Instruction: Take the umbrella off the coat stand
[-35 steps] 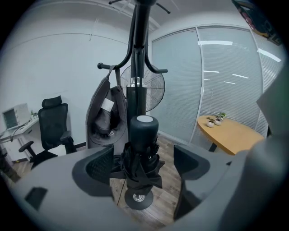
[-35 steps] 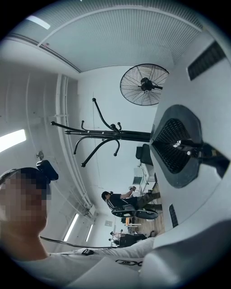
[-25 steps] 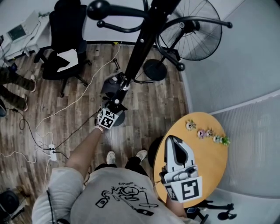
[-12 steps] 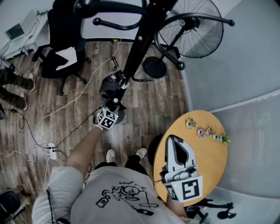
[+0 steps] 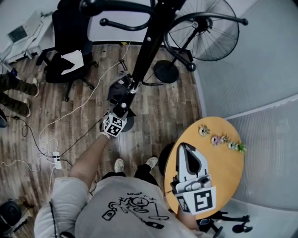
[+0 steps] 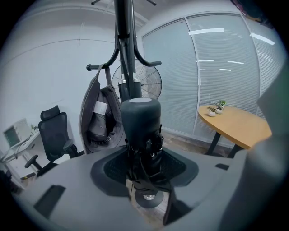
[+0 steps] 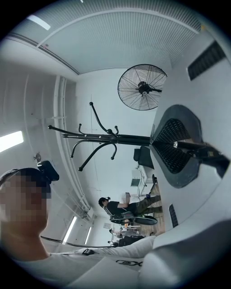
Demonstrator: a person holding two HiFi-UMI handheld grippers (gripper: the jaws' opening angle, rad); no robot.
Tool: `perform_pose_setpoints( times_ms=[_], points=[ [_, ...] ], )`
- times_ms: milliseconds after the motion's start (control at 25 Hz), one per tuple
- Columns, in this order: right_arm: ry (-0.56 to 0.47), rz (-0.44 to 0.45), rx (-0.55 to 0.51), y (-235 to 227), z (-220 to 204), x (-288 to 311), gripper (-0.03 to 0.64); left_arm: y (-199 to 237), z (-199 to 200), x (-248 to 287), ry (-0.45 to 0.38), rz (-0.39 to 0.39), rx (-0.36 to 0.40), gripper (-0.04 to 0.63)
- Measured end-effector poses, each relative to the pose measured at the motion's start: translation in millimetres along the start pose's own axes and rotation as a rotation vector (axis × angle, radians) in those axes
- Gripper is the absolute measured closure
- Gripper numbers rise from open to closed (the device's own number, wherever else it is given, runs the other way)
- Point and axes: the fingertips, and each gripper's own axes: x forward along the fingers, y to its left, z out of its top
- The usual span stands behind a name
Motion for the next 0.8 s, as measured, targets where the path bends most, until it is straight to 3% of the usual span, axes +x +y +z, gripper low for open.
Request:
perform_pose_setpoints(
  times_ms=[800],
  points=[
    [-0.015,0.01,0.007,9,-1,-11,0.601,1,9,-28,-0.011,0.004,0.013,0.4]
  ],
)
